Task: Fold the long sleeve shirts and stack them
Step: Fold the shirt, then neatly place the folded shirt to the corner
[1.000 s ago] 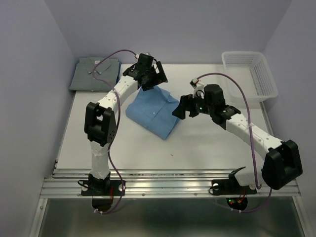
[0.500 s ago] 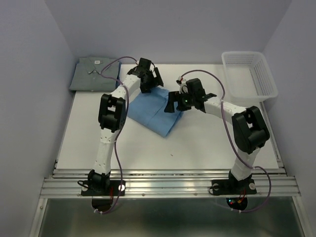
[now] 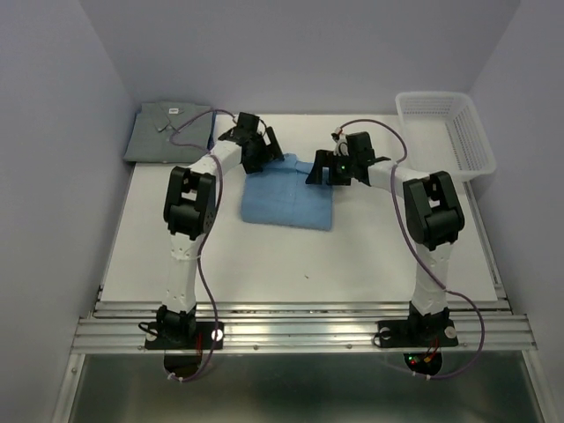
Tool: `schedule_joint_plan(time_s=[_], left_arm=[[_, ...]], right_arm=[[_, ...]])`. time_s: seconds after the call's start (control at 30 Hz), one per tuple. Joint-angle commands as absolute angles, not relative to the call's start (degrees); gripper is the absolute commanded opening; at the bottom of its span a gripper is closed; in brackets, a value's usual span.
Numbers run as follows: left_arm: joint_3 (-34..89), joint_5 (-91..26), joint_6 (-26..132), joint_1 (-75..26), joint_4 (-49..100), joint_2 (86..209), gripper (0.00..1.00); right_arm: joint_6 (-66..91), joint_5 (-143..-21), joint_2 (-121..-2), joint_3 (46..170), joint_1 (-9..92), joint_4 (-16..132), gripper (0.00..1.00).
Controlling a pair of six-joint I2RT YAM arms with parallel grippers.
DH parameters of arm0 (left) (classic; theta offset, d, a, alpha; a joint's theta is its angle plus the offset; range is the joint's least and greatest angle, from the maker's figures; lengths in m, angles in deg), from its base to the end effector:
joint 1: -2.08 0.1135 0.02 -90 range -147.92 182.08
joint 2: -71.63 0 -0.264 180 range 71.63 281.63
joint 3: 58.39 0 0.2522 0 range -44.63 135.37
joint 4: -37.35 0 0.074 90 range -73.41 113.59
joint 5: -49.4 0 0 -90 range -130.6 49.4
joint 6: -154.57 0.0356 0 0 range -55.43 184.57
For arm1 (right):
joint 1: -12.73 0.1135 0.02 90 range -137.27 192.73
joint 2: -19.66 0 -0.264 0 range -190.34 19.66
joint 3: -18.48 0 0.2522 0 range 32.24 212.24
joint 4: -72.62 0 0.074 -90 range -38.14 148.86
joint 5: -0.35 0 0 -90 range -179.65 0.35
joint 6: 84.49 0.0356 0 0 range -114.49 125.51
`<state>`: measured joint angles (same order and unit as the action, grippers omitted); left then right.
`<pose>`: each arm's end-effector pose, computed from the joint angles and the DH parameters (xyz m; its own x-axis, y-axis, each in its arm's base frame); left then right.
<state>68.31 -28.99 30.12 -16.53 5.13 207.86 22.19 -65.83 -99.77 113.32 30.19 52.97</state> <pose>0.5100 -0.1793 0.1819 -0.7777 -0.3228 -0.5394 0.0181 0.8462 -0.5325 0.4301 0.1504 0.1641 -0.7955 0.0250 -0.6054 -0.3363 0.8129 0.4755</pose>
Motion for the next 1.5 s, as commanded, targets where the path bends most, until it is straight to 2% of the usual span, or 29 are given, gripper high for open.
schedule_joint_plan(time_s=[0.0,0.07,0.17,0.2,0.33,0.53,0.67,0.83,0.97,1.07,1.47], left_arm=[[49.19,-27.96,28.98,-16.46,5.73,195.00,0.99],[40.64,-28.82,27.57,-16.38,9.59,188.39,0.99],[42.80,-32.24,28.88,-16.29,5.86,185.37,0.99],[47.61,-34.78,29.32,-16.29,3.31,183.54,0.99],[49.33,-37.00,29.07,-16.12,0.56,179.05,0.99],[39.32,-42.34,26.70,-13.84,-0.05,165.26,0.99],[26.61,-46.13,23.71,-10.32,-1.11,153.15,0.99],[14.19,-49.12,22.30,-6.45,-2.34,139.68,0.99],[5.05,-48.35,20.28,-5.66,-6.02,129.67,0.99],[1.08,-46.41,18.79,-5.57,-5.60,124.92,0.99],[-1.92,-45.35,18.61,-5.39,-5.15,125.33,0.99]], right_arm=[[17.57,-66.20,-102.86,115.38,27.24,49.72,1.00],[12.57,-62.86,-101.55,118.53,27.24,44.81,1.00],[10.35,-62.31,-97.77,119.95,27.84,41.63,1.00],[10.17,-66.40,-93.23,121.09,29.33,39.63,1.00],[10.43,-73.19,-86.88,121.11,33.20,37.32,1.00],[10.07,-85.50,-80.79,118.20,45.94,35.39,1.00],[12.35,-95.41,-87.00,122.58,56.48,34.25,1.00],[15.35,-105.98,-98.97,135.41,61.68,27.57,1.00],[16.14,-106.27,-107.06,145.33,62.91,24.41,1.00],[15.70,-104.86,-111.90,147.20,63.62,23.35,1.00],[15.70,-106.87,-120.60,147.20,65.38,20.98,1.00]])
